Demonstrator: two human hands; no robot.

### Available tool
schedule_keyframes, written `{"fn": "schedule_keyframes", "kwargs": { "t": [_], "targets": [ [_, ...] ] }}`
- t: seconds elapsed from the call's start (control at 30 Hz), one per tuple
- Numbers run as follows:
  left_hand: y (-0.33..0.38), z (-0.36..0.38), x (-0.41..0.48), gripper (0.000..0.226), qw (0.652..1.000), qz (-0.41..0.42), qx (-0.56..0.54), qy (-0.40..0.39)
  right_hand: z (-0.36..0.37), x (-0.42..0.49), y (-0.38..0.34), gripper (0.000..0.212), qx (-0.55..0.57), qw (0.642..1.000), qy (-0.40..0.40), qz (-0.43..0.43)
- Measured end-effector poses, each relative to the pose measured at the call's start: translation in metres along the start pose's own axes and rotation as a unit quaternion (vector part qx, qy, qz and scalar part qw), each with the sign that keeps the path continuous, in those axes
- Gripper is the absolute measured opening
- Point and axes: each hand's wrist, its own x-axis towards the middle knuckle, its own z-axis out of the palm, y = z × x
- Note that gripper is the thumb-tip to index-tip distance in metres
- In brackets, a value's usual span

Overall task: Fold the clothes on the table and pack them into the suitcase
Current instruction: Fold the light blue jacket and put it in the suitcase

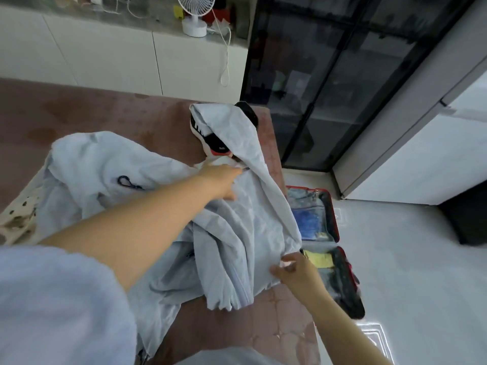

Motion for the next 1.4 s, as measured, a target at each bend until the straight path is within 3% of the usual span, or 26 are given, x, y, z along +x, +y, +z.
{"fn": "schedule_keyframes", "kwargs": {
  "t": [0.07, 0.13, 0.23, 0.37, 0.57, 0.7, 0.73, 0.8, 0.9, 1.03, 1.17, 1.23, 1.33, 1.4],
  "targets": [
    [0.001, 0.009, 0.008, 0.037, 0.999, -0.03, -0.016, -0.016, -0.004, -0.001, -0.001, 0.013, -0.027, 0.998, 0.035, -0.046],
    [-0.007, 0.014, 0.008, 0.02, 0.998, -0.043, -0.035, -0.001, -0.012, 0.0, 0.0, 0.019, -0.035, 0.996, 0.053, -0.064],
    [-0.021, 0.015, 0.001, 0.014, 0.999, -0.033, -0.004, 0.041, -0.029, 0.002, 0.001, 0.02, -0.037, 0.995, 0.079, -0.046],
    [-0.039, -0.021, -0.024, 0.01, 0.988, -0.015, -0.04, 0.148, -0.072, 0.014, -0.021, 0.024, -0.066, 0.989, 0.119, -0.064],
    [-0.043, -0.078, -0.086, 0.005, 0.974, -0.017, -0.024, 0.226, -0.133, 0.056, -0.127, 0.01, -0.148, 0.952, 0.225, -0.146],
    [-0.06, -0.111, -0.127, 0.003, 0.937, -0.08, -0.02, 0.338, -0.129, 0.062, -0.223, 0.016, -0.105, 0.919, 0.288, -0.249],
    [-0.069, -0.119, -0.137, 0.001, 0.922, -0.109, -0.029, 0.37, -0.122, 0.061, -0.245, 0.018, -0.066, 0.915, 0.267, -0.294],
    [-0.102, -0.133, -0.153, 0.008, 0.898, -0.173, -0.036, 0.403, -0.1, 0.054, -0.278, 0.032, -0.01, 0.905, 0.147, -0.398],
    [-0.158, -0.143, -0.174, 0.024, 0.913, -0.25, -0.039, 0.32, -0.071, 0.041, -0.291, 0.052, -0.029, 0.888, 0.009, -0.46],
    [-0.184, -0.124, -0.184, 0.031, 0.936, -0.311, -0.02, 0.163, -0.057, 0.048, -0.246, 0.05, -0.111, 0.9, 0.014, -0.421],
    [-0.174, -0.107, -0.175, 0.024, 0.941, -0.325, -0.006, 0.099, -0.048, 0.061, -0.179, 0.077, -0.051, 0.972, -0.033, -0.229],
    [-0.163, -0.109, -0.163, 0.026, 0.944, -0.303, 0.011, 0.129, -0.044, 0.061, -0.149, 0.078, 0.007, 0.985, -0.054, -0.165],
    [-0.14, -0.116, -0.149, 0.02, 0.935, -0.278, 0.035, 0.217, -0.047, 0.063, -0.127, 0.04, 0.015, 0.986, -0.015, -0.163],
    [-0.13, -0.121, -0.142, 0.013, 0.92, -0.239, 0.025, 0.308, -0.059, 0.06, -0.121, 0.026, 0.037, 0.981, 0.038, -0.189]
  ]
}}
